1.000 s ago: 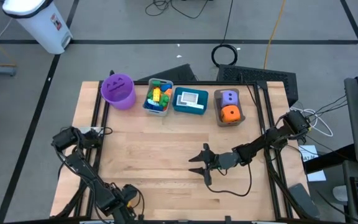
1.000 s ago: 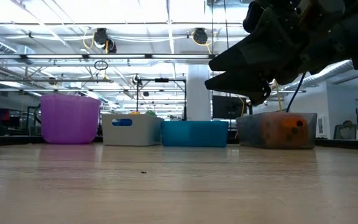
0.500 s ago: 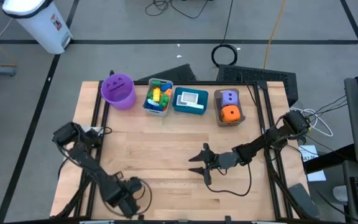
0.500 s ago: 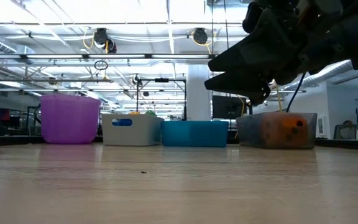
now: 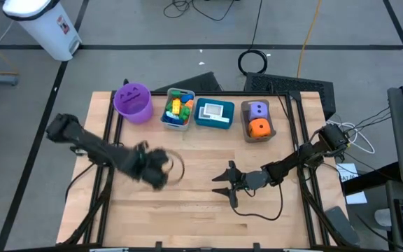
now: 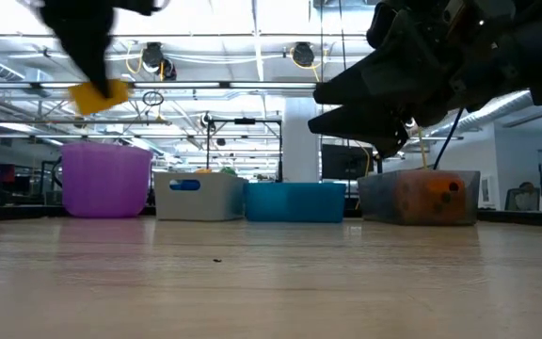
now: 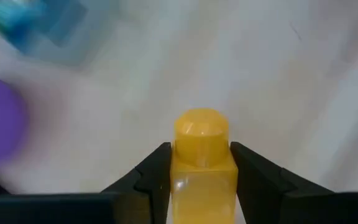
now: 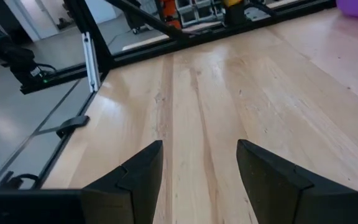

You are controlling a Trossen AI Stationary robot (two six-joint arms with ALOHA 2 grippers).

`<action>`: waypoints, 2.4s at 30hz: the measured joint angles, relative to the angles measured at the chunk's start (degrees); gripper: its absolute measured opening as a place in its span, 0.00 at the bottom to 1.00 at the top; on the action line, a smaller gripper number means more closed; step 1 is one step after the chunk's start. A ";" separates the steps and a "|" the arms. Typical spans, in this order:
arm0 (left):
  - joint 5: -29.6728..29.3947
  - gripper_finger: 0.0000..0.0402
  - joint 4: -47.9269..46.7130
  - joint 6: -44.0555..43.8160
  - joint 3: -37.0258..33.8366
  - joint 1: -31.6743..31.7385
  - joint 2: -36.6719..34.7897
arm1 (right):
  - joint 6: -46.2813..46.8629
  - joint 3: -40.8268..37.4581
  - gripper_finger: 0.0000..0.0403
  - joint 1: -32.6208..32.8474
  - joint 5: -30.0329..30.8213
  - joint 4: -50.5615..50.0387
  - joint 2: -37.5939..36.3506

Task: Pick & Place Toys
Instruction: Put the yellow game piece into the gray bin, then return to home position

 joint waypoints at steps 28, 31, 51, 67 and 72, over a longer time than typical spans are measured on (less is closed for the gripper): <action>6.73 0.40 45.66 51.37 0.00 54.00 4.09 | -1.47 -0.02 0.49 0.00 -0.05 0.11 -0.02; 7.56 0.39 49.04 53.74 0.00 56.14 7.79 | -1.79 0.00 0.49 -0.16 -0.03 -0.89 -0.02; 19.34 0.68 54.77 57.77 1.99 64.35 11.17 | -5.97 -0.04 0.49 -4.40 -0.12 -3.59 -0.02; 47.73 0.67 58.41 59.26 -6.72 63.91 -20.18 | -26.33 -0.04 0.49 -7.92 -0.05 -20.55 -22.74; 52.06 0.65 68.15 57.12 -19.29 63.85 -33.78 | -30.74 -0.05 0.49 -10.62 -0.07 -34.25 -37.48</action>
